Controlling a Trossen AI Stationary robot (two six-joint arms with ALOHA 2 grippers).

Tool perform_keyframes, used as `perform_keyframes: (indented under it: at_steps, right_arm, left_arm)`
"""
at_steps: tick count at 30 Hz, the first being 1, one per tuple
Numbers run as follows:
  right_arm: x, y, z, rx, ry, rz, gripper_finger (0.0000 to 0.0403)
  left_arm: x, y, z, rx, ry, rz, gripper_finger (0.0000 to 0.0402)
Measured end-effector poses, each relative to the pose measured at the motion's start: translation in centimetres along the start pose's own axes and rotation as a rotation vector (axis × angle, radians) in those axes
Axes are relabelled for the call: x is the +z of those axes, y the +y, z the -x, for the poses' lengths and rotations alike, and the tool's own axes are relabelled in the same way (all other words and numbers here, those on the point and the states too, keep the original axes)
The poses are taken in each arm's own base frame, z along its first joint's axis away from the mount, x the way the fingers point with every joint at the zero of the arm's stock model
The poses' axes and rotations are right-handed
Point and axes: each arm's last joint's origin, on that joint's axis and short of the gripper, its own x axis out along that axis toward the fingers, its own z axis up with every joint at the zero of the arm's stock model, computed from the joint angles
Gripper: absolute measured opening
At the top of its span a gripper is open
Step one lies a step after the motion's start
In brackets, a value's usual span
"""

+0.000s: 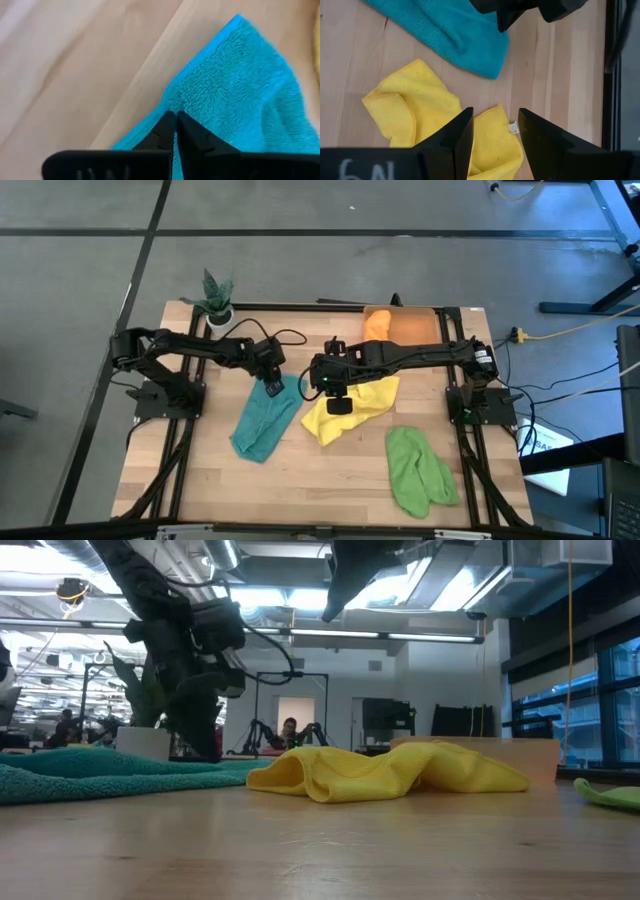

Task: Roll microfiber towels into tight, uniform cylinder then place into a basket
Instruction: Roll the blue microfiber towel

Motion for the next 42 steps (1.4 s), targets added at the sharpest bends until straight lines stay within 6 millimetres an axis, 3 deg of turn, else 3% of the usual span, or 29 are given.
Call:
perform_keyframes:
  at_steps: [12,26,42]
  right_arm:
    - [0.1,-0.01,0.0,-0.001,-0.01,-0.004,0.0157]
    - [0.1,-0.01,0.0,-0.001,-0.01,-0.004,0.0157]
    - [0.13,-0.02,0.0,-0.002,-0.014,-0.004,0.0157]
  left_arm:
    - [0.07,-0.08,0.54,-0.004,-0.015,-0.001,0.0003]
    - [0.07,-0.09,0.54,-0.004,-0.016,-0.002,0.0072]
    - [0.08,0.05,-0.29,0.022,-0.009,0.002,0.0064]
